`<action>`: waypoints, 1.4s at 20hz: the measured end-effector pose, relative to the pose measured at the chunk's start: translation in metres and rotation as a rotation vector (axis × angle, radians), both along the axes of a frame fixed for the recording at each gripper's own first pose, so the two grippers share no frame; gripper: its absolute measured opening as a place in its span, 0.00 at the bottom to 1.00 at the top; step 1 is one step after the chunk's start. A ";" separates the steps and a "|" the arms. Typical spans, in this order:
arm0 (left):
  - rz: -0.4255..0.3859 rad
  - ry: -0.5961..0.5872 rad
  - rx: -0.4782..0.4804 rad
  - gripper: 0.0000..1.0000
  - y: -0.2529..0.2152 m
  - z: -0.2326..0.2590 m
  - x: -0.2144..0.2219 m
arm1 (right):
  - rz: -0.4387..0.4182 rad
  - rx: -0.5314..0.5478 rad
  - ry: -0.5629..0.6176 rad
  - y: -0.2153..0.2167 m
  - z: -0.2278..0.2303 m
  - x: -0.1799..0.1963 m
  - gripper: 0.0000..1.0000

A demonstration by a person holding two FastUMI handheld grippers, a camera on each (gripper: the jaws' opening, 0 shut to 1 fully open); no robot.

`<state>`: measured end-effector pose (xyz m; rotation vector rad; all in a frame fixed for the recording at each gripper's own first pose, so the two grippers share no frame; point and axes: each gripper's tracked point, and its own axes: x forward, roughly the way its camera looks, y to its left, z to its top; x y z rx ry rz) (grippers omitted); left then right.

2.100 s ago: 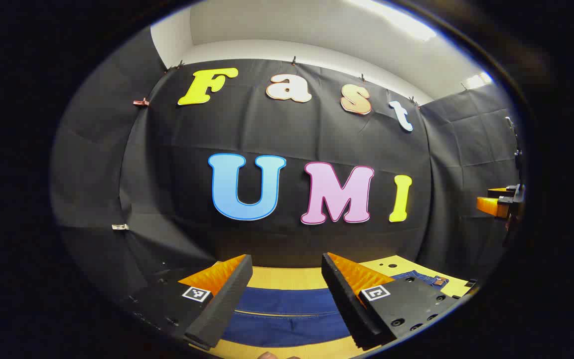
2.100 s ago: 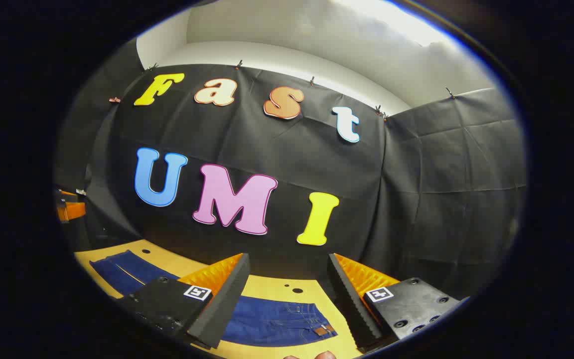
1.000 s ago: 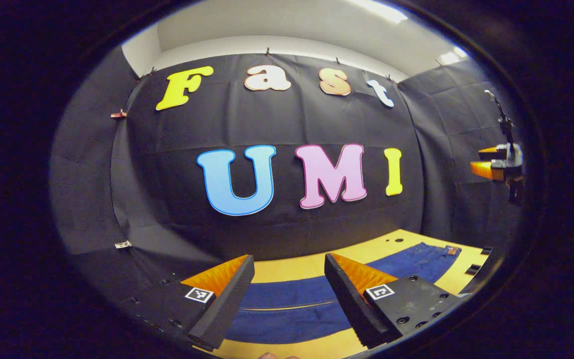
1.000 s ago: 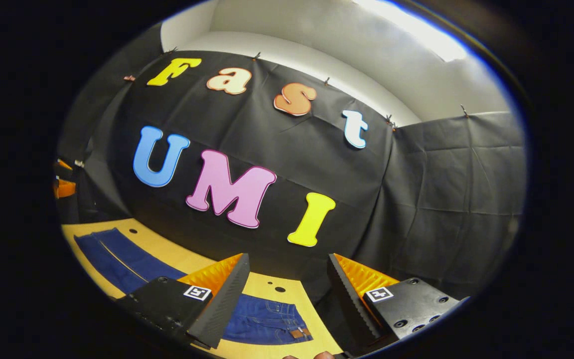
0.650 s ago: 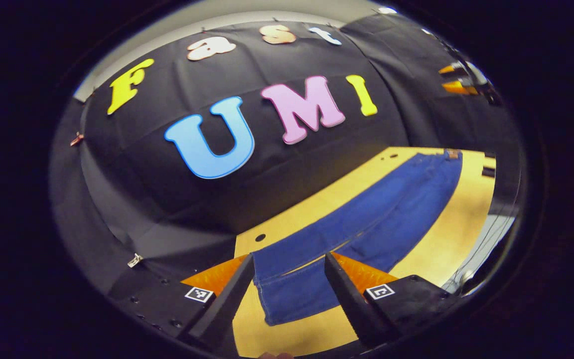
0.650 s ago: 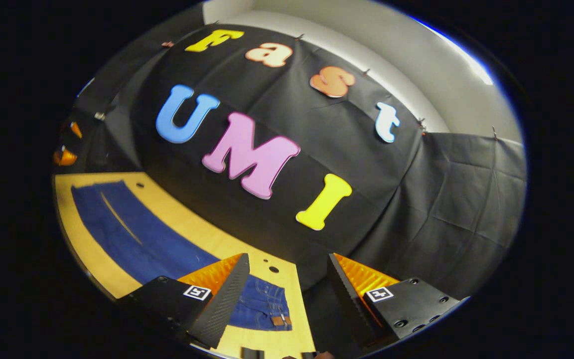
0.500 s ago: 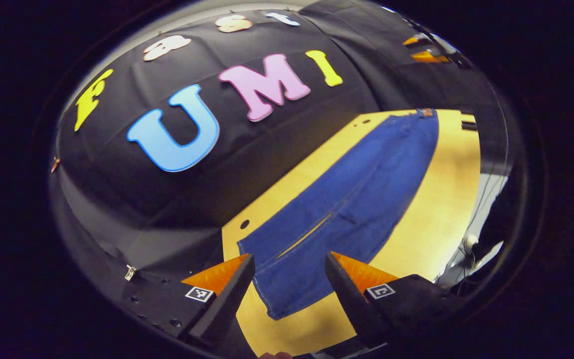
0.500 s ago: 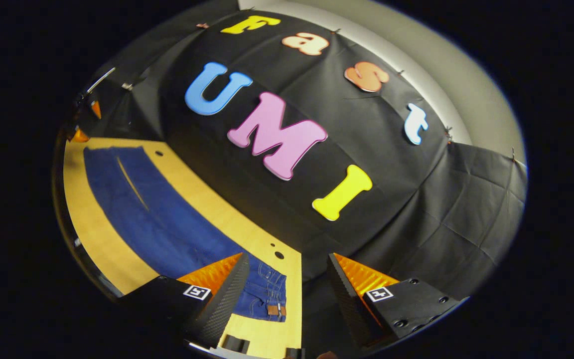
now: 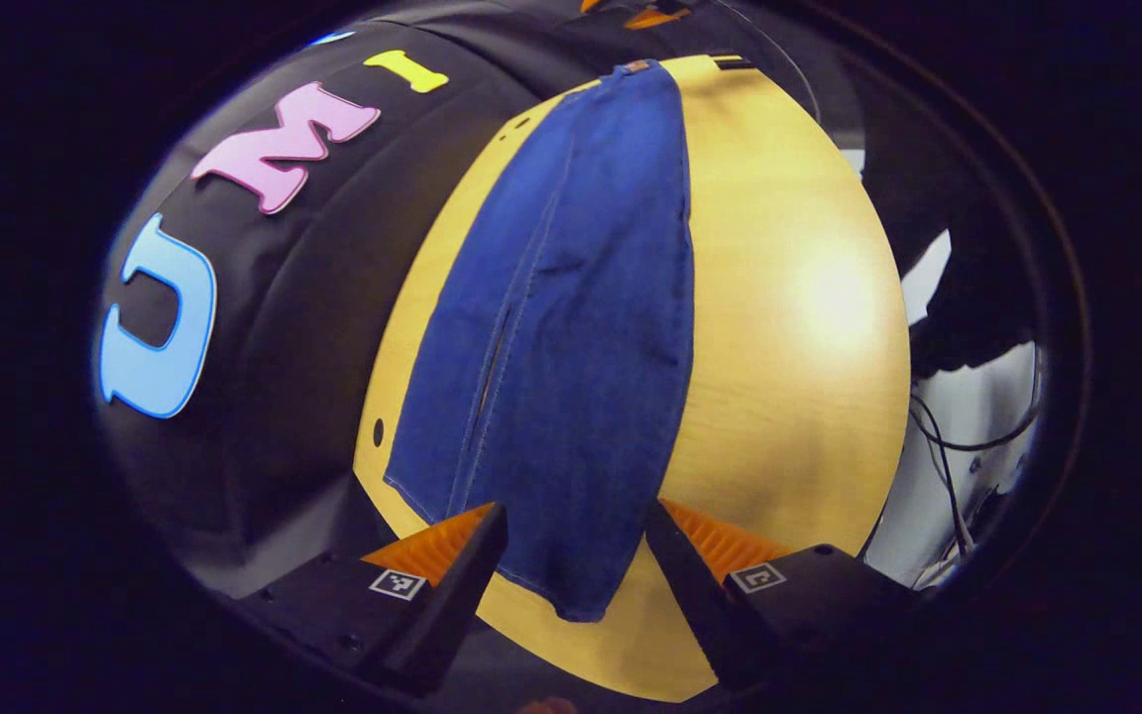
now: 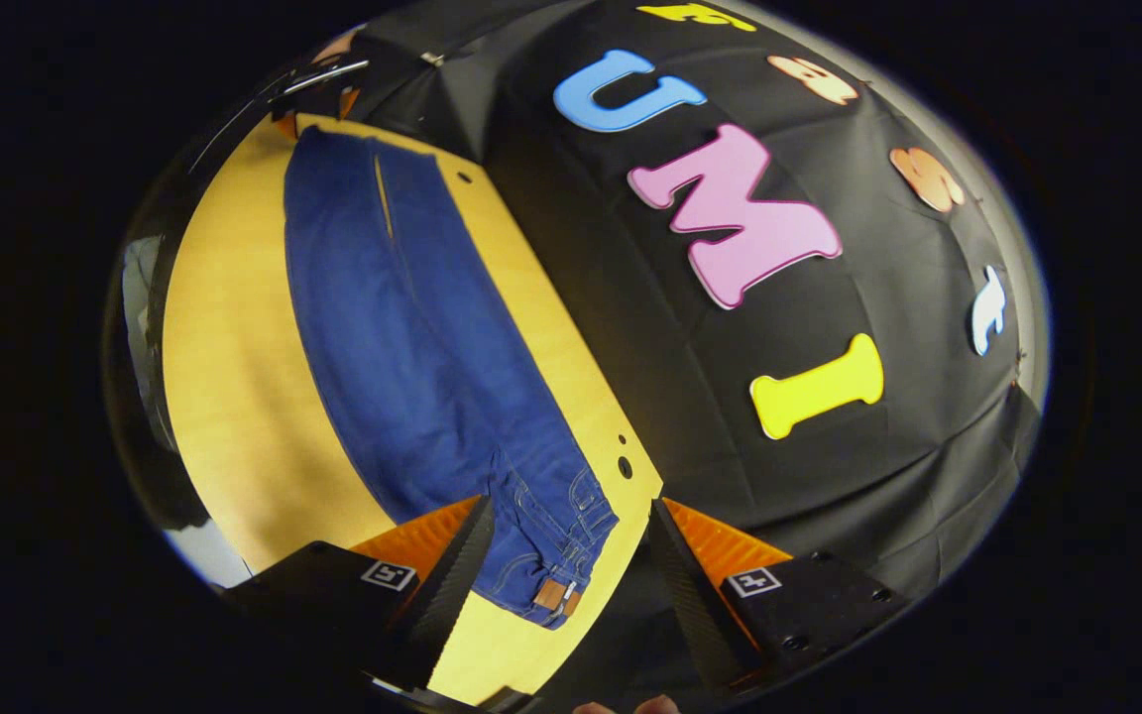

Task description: Grasp the waist and the cuffs of the jeans and fold them to make the two legs overlap; first hold the waist and fold one-third of the jeans toward the cuffs, then hold the cuffs and fold the remaining one-third in the same direction to finish folding.

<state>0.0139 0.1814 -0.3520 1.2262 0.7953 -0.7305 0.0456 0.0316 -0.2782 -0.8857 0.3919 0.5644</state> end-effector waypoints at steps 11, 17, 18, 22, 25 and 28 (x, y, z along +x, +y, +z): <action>-0.158 0.080 0.085 0.90 0.005 -0.028 0.025 | 0.133 -0.210 0.180 -0.042 -0.110 0.001 0.97; -0.170 0.073 0.090 0.90 0.003 -0.029 0.037 | 0.335 -0.411 0.262 -0.069 -0.169 -0.020 0.97; -0.176 0.072 0.096 0.90 0.002 -0.030 0.039 | 0.355 -0.433 0.270 -0.070 -0.177 -0.019 0.97; -0.178 0.070 0.095 0.89 -0.004 -0.032 0.051 | 0.356 -0.454 0.234 -0.063 -0.185 0.008 0.95; -0.165 0.057 0.142 0.80 -0.002 -0.035 0.060 | 0.343 -0.455 0.321 -0.061 -0.200 0.002 0.71; -0.150 0.086 0.125 0.45 -0.002 -0.042 0.048 | 0.351 -0.454 0.343 -0.056 -0.203 -0.008 0.25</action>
